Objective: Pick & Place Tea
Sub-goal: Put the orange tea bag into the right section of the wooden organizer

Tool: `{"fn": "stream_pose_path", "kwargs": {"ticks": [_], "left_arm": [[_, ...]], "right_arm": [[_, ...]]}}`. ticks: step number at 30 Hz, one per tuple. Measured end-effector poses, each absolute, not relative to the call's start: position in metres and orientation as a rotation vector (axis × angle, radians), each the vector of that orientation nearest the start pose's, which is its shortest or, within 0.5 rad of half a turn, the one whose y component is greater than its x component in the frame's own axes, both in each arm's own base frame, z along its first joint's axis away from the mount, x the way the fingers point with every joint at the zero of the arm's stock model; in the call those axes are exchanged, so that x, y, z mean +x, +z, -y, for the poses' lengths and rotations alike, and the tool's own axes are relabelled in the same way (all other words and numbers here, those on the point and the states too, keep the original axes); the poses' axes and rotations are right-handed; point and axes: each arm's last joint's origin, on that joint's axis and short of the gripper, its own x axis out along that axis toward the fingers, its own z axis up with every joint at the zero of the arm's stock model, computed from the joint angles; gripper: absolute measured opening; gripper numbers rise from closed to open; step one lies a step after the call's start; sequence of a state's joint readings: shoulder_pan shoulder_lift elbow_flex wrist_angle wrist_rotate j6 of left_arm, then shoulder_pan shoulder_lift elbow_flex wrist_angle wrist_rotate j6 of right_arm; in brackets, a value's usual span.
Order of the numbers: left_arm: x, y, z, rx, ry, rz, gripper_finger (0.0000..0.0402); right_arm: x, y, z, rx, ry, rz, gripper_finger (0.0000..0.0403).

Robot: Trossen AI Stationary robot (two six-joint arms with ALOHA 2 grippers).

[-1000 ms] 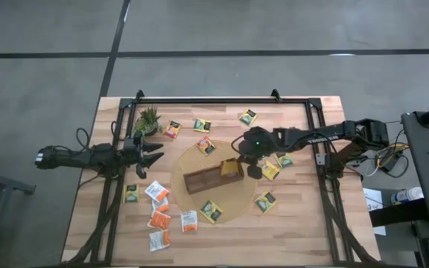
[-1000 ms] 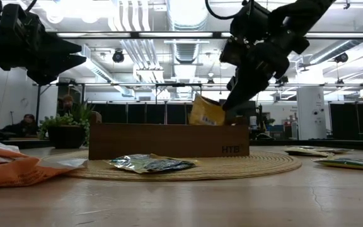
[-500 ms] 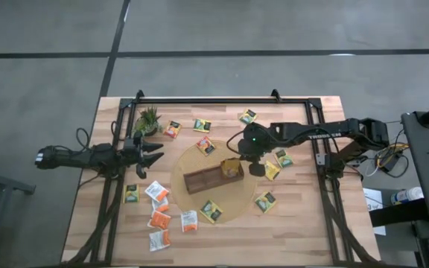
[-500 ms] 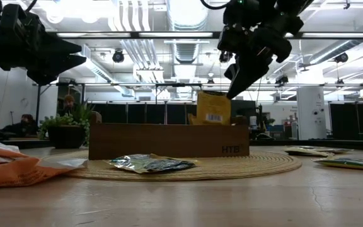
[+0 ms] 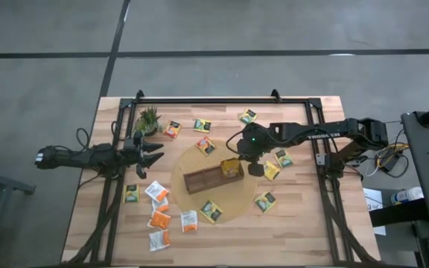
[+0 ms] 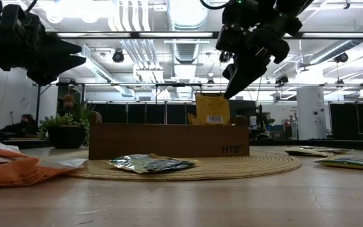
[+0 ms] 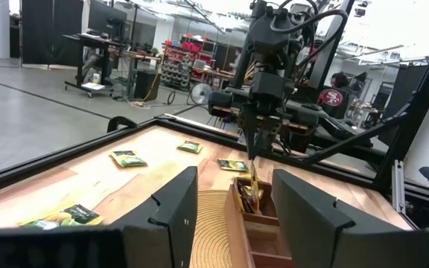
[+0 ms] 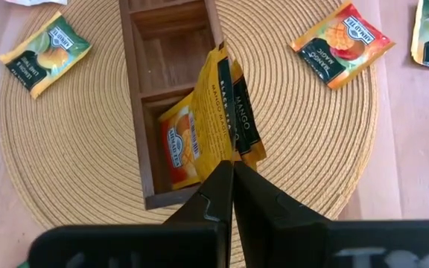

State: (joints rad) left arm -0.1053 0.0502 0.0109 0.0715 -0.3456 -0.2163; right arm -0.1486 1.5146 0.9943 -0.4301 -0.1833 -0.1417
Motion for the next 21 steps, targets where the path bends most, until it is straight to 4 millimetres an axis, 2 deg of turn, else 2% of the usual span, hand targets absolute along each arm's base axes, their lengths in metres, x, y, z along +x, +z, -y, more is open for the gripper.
{"fn": "stream_pose_path", "kwargs": {"ticks": [6,9,21], "left_arm": [[0.0989,0.1702,0.0006,-0.222,0.236,0.058,0.0168],[0.0989,0.1703,0.0006,-0.223,0.236,0.059,0.0168],[0.0989,0.1705,0.0006,-0.223,0.236,0.061,0.0168]], "right_arm": [[0.301,0.2191,0.0397,0.01,0.107,-0.931,0.0011],[0.301,0.2191,0.0396,0.006,0.112,-0.93,0.0026],[0.3011,0.2191,0.0398,-0.004,0.112,-0.927,0.0155]]}}
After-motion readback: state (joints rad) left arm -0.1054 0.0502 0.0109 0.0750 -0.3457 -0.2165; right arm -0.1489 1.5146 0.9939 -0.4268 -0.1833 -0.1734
